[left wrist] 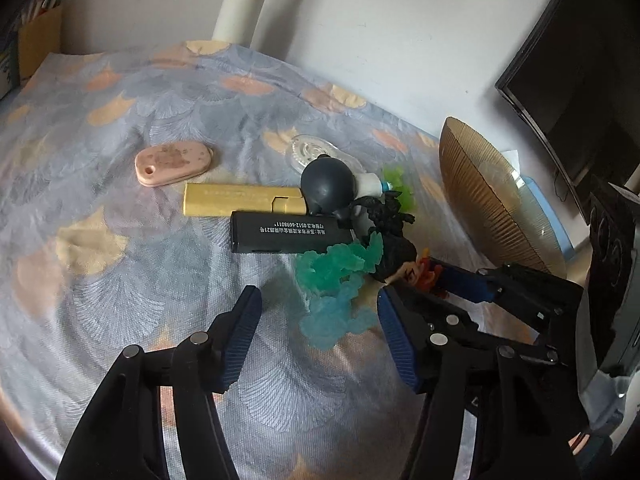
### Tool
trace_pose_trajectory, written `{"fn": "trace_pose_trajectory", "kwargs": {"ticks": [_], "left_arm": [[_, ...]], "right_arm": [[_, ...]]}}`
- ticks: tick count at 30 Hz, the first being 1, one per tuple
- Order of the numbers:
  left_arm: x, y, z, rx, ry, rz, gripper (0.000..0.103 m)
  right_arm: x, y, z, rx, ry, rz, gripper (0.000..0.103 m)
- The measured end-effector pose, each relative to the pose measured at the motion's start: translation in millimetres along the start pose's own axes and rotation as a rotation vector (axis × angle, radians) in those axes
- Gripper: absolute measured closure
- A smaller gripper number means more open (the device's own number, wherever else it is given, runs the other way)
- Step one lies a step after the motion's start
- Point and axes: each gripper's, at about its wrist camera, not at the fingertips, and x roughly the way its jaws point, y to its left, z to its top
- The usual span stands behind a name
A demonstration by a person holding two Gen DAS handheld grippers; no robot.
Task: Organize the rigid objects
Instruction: 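Grasp the red-haired figurine with the right tool while the left tool grasps the translucent teal toy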
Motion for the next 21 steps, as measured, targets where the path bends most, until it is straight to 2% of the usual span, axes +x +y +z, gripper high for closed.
{"fn": "trace_pose_trajectory", "kwargs": {"ticks": [5,8,11,16,21], "left_arm": [[3.2,-10.6,-0.2,0.037,0.001,0.034,0.047],[6.1,-19.2,-0.4,0.058,0.008,0.007,0.066],[3.1,-30.0,-5.2,0.109,0.000,0.047,0.067],[-29.2,-30.3,-29.6,0.100,-0.027,0.038,0.067],[-64.4,-27.6,-66.5,0.077,-0.045,0.036,0.067]], "right_arm": [[-6.9,-2.9,-6.1,0.033,-0.015,0.017,0.079],[-19.4,-10.6,-18.3,0.065,-0.016,0.015,0.079],[-32.4,-17.2,-32.9,0.098,-0.017,0.003,0.079],[-59.5,-19.1,-57.2,0.144,-0.019,0.014,0.079],[-95.2,-4.6,-80.9,0.130,-0.042,0.042,0.079]]}}
